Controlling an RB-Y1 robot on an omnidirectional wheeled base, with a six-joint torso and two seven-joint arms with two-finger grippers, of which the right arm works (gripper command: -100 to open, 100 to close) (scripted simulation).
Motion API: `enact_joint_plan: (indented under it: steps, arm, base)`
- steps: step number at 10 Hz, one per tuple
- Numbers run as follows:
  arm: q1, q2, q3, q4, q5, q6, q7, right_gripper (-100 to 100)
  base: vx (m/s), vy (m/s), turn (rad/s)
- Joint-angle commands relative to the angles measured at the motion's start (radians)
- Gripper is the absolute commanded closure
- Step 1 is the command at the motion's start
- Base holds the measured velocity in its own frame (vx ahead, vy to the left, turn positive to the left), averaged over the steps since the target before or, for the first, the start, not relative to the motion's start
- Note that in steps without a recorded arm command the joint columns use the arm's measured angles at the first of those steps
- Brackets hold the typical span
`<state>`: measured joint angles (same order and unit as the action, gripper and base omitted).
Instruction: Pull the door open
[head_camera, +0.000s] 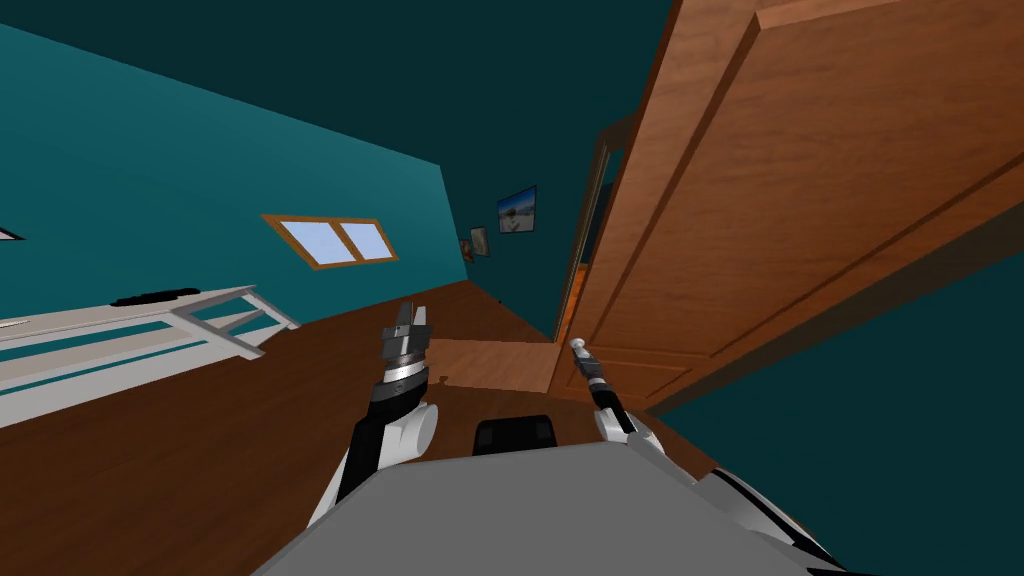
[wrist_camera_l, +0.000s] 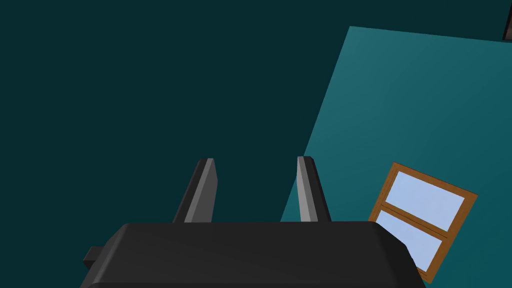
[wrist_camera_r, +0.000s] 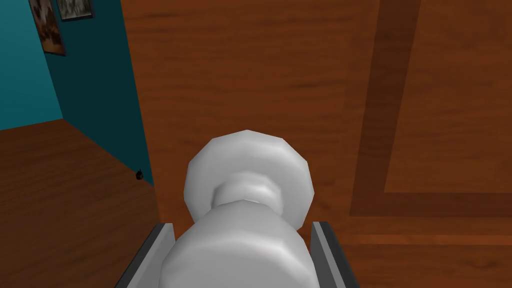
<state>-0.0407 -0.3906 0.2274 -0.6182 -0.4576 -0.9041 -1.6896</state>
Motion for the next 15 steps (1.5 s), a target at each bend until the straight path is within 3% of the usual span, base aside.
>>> enact_joint_plan:
  steps: [1,2,10,11,12,15]
  arm:
    - [0.0,0.0,0.0,0.0,0.0,0.0,0.0,100]
    - [0.014,-0.014,0.023,-0.006,0.007,-0.014,-0.02,100]
    - [0.067,-0.08,0.113,-0.038,0.031,-0.079,-0.096,100]
    - [0.055,-0.072,0.107,-0.024,0.03,-0.074,-0.09,100]
    - [0.069,-0.085,0.124,-0.021,0.04,-0.099,-0.109,100]
    - [0.09,-0.109,0.148,-0.019,0.054,-0.14,-0.138,100]
  base:
    - [-0.092,-0.003,0.013]
    - [-0.145,-0.018,0.089]
    - [-0.197,-0.051,0.087]
    - [-0.095,-0.021,0.021]
    - [-0.115,-0.032,0.092]
    - [-0.172,-0.061,0.1]
